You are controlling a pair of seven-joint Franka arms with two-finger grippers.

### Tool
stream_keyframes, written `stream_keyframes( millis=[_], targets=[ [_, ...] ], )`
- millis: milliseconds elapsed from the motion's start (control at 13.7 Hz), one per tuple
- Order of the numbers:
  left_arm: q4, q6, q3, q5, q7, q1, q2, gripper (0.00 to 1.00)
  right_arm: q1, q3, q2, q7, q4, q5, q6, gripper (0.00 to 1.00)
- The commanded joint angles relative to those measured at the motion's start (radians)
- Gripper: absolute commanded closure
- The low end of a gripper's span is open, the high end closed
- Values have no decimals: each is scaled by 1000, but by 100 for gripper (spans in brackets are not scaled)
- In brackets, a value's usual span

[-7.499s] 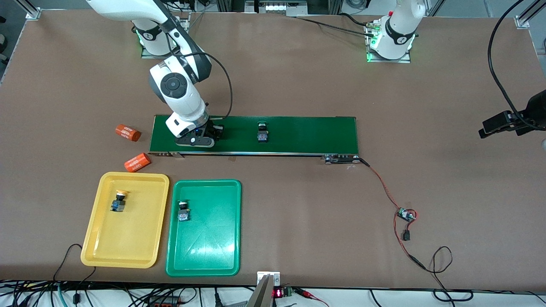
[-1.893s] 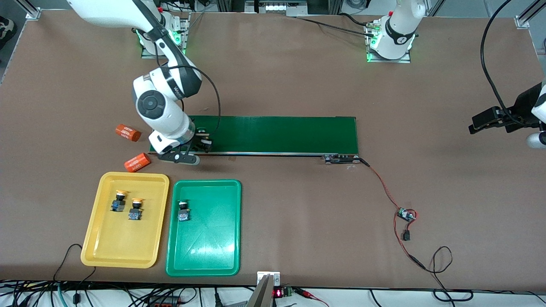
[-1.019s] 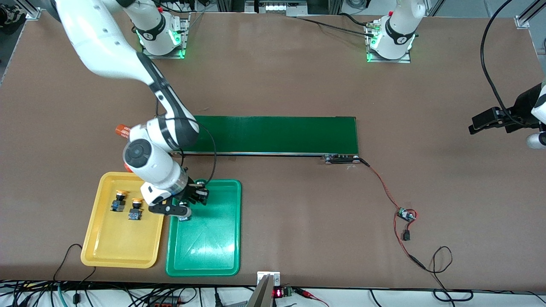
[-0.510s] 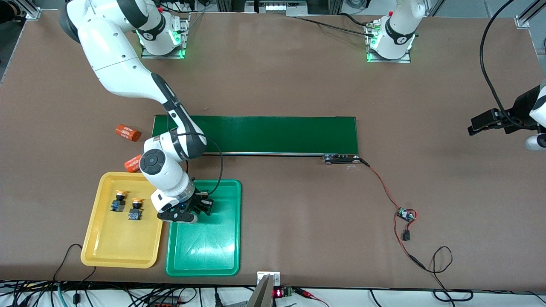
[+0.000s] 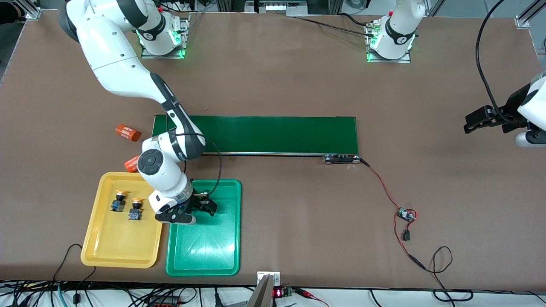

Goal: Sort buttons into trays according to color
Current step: 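Lower the button into the green tray and open the right gripper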

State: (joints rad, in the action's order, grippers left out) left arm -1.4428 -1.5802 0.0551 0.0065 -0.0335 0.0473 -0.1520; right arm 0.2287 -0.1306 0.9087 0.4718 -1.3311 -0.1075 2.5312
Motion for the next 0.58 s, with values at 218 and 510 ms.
stream_keyframes(
  millis=[218,510],
  targets=[
    [-27,14,0,-17,6,12,31,0,-37,-4,-212,-41,-10,5,-338,0],
    [-33,8,2,-14,4,12,45,0,-141,-20,-361,-228,-13,37,-616,0]
  ],
)
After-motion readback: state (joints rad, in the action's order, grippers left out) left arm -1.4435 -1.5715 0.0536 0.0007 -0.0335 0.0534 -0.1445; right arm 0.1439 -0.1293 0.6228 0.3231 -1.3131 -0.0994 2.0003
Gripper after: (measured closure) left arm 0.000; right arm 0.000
